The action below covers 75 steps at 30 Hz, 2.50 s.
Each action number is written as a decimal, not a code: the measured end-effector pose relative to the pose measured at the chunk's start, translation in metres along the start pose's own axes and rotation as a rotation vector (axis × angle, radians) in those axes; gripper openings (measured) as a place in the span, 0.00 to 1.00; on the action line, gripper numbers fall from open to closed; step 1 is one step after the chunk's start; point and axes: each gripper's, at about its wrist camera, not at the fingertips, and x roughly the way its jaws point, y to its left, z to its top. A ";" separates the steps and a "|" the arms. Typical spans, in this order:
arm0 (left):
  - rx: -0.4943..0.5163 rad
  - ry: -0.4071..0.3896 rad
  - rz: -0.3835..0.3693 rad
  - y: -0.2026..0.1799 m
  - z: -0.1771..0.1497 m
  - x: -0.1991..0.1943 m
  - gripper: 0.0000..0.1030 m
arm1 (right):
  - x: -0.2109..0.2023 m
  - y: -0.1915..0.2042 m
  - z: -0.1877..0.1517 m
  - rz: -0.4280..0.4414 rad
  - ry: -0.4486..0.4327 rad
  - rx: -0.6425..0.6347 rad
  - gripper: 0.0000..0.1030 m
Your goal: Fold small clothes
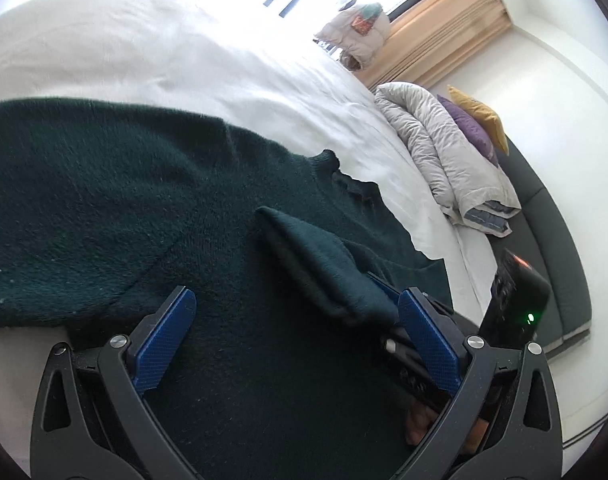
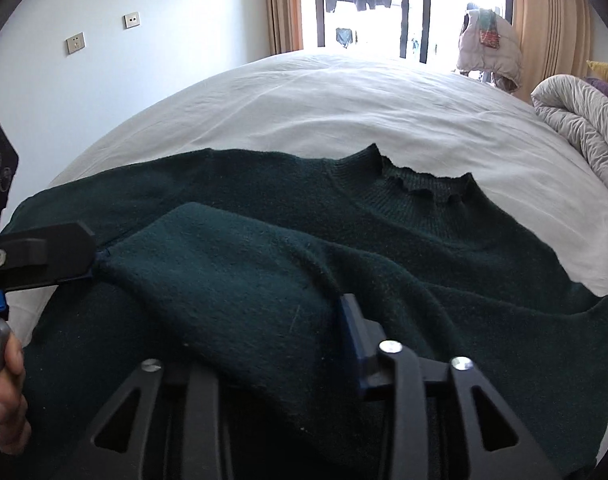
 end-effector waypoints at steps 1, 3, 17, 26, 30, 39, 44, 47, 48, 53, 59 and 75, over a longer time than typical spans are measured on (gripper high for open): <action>-0.005 0.001 0.002 -0.002 0.002 0.002 1.00 | -0.004 0.003 -0.002 0.016 0.001 0.011 0.68; -0.008 0.015 0.014 -0.006 0.008 0.012 1.00 | -0.009 -0.001 -0.006 0.051 -0.009 0.047 0.70; 0.018 0.165 0.045 -0.031 0.007 0.075 0.22 | -0.100 -0.143 -0.136 0.423 -0.189 0.987 0.70; 0.147 -0.021 -0.004 -0.070 0.021 0.037 0.10 | -0.107 -0.174 -0.181 0.503 -0.361 1.358 0.70; 0.215 -0.108 -0.025 -0.089 0.024 0.019 0.10 | -0.100 -0.197 -0.172 0.535 -0.424 1.408 0.71; 0.179 -0.106 0.067 -0.052 0.018 0.034 0.10 | -0.107 -0.217 -0.188 0.582 -0.575 1.444 0.72; 0.144 -0.073 0.049 -0.028 0.003 0.043 0.10 | -0.102 -0.181 -0.179 0.565 -0.472 1.395 0.72; 0.121 -0.067 0.052 -0.021 -0.003 0.040 0.10 | -0.101 -0.175 -0.179 0.473 -0.378 1.453 0.72; 0.111 -0.064 0.050 -0.019 -0.006 0.037 0.10 | -0.101 -0.176 -0.183 0.464 -0.366 1.476 0.72; 0.117 -0.102 0.066 -0.023 -0.012 0.010 0.10 | -0.123 -0.188 -0.205 0.387 -0.402 1.521 0.72; 0.096 -0.106 0.101 -0.017 -0.015 0.002 0.10 | -0.146 -0.220 -0.240 0.471 -0.453 1.612 0.73; 0.297 -0.045 0.065 -0.082 -0.009 0.054 0.10 | -0.068 -0.219 -0.119 0.569 -0.325 1.205 0.78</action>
